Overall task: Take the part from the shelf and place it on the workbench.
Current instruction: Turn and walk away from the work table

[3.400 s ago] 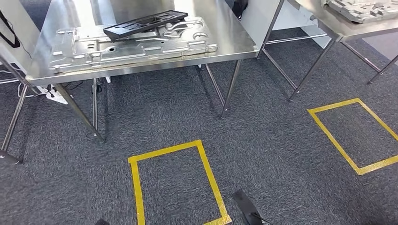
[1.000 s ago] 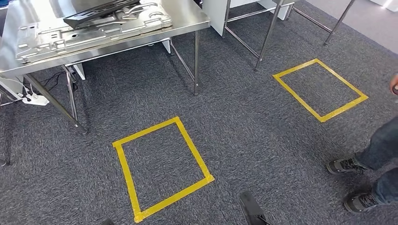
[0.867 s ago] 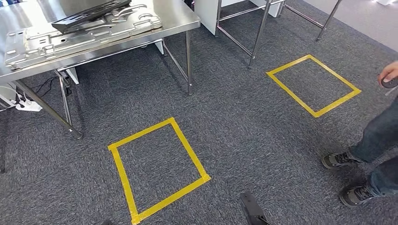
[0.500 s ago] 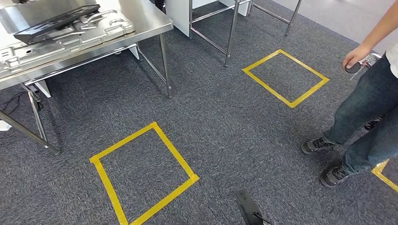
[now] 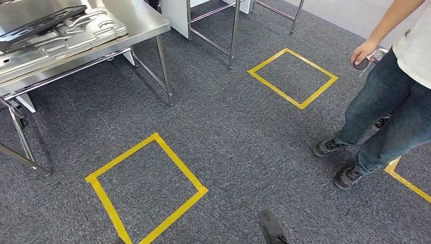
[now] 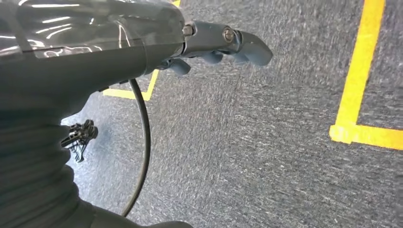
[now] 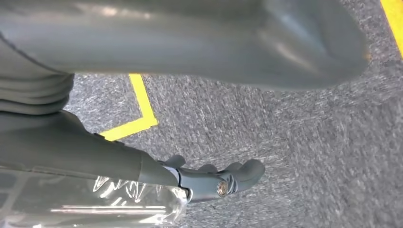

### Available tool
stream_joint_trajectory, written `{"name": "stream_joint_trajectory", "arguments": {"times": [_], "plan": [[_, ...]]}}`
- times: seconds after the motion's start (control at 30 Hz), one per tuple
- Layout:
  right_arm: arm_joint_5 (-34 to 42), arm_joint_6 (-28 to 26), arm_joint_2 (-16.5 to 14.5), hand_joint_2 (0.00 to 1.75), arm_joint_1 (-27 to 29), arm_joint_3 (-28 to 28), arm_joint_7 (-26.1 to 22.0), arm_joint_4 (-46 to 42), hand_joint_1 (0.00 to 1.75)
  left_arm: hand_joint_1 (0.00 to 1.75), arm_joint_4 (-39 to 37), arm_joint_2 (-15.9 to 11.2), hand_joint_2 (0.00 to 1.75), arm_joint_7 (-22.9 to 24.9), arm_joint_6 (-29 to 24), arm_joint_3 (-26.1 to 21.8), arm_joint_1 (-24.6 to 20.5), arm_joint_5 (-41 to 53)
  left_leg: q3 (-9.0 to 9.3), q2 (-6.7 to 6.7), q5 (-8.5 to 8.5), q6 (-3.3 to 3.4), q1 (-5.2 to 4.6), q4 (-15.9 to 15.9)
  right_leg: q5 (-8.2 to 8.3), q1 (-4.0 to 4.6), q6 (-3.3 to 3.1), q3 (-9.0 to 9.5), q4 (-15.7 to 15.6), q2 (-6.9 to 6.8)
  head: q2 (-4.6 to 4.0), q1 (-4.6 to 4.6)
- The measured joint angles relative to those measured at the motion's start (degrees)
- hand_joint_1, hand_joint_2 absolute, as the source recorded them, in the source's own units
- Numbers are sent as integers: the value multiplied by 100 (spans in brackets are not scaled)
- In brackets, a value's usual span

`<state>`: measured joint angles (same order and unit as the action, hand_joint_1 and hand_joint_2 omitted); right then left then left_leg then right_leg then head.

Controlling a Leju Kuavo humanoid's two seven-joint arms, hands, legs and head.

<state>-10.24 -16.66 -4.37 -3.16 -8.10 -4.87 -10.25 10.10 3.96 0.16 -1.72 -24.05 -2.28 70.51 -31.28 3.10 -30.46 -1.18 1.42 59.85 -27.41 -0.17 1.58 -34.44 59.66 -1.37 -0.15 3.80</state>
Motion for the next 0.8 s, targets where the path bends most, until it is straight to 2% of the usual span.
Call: {"name": "stream_joint_trajectory", "arguments": {"times": [0.07,0.13,0.17,0.2,0.27,0.3,0.33,0.37,0.4,0.47,0.53,0.6,0.67,0.7,0.77,0.8], "plan": [[-1,-2,3,0,16,7,-3,1,0,0,1,1,175,-9,-1,4,-2,6,16,29,11,-65,-6,-38,-14,28,-33,-7,-33,21,0,-25],[-2,-6,11,0,34,27,-3,3,0,0,2,3,175,-32,-1,15,-6,14,6,-48,-62,-116,8,24,7,16,-105,11,-73,58,0,-63],[-2,-9,15,0,31,38,-4,4,0,0,3,4,175,-50,-1,23,-4,20,-67,-118,-185,-127,13,204,18,4,-151,25,-92,80,0,-91],[-3,-11,15,0,25,48,-5,4,0,0,3,4,175,-64,-1,32,0,25,-202,-197,-360,-126,8,513,19,0,-188,35,-99,103,0,-131],[-5,-12,13,0,19,58,-7,6,0,0,2,4,175,-93,-1,42,14,36,-567,-273,-691,-121,-16,1292,13,12,-232,43,-97,164,0,-205],[-5,-12,12,0,22,61,-7,6,0,0,2,4,175,-103,-1,44,20,40,-693,-286,-741,-119,-28,1542,12,16,-237,48,-95,202,0,-224],[-5,-12,11,0,25,64,-8,7,0,0,2,4,175,-115,-1,45,23,43,-720,-290,-669,-115,-32,1566,11,17,-238,53,-91,247,0,-233],[-5,-12,11,0,27,67,-10,7,0,0,2,4,175,-126,-1,47,23,45,-637,-296,-494,-112,-30,1355,8,13,-235,61,-83,295,0,-238],[-5,-12,11,0,26,69,-12,7,0,0,2,4,175,-140,-1,49,23,47,-476,-331,-266,-113,-20,979,0,7,-225,67,-68,344,0,-244],[-5,-12,13,0,22,73,-15,7,0,0,-1,5,175,-164,-1,52,22,48,-187,-490,12,-115,7,302,-29,15,-182,47,-7,432,0,-269],[-5,-13,15,0,28,76,-18,7,0,0,-4,8,175,-189,1,56,26,50,-116,-581,29,-97,7,103,-34,26,-128,5,30,500,0,-274],[-5,-15,16,0,52,80,-20,8,0,0,-4,11,175,-209,-1,56,23,58,-119,-517,46,-46,1,90,-27,10,-90,-14,29,537,0,-260],[-5,-16,10,0,63,80,-22,9,0,0,-3,17,175,-223,-11,55,16,66,-114,-443,59,12,18,79,-158,5,-56,-109,221,442,0,-211],[-5,-17,7,0,59,80,-24,9,0,0,-3,20,175,-229,-16,54,17,68,-113,-399,59,33,22,77,-303,1,-41,-234,479,365,0,-178],[-8,-17,3,0,53,83,-27,9,0,0,-2,20,175,-235,-22,51,23,68,-115,-304,51,58,17,78,-628,-12,-13,-606,1226,260,0,-116],[-10,-17,3,0,58,84,-28,9,0,0,-2,20,175,-239,-22,51,25,68,-113,-256,45,62,16,78,-701,-21,-3,-750,1503,240,0,-101]]}}
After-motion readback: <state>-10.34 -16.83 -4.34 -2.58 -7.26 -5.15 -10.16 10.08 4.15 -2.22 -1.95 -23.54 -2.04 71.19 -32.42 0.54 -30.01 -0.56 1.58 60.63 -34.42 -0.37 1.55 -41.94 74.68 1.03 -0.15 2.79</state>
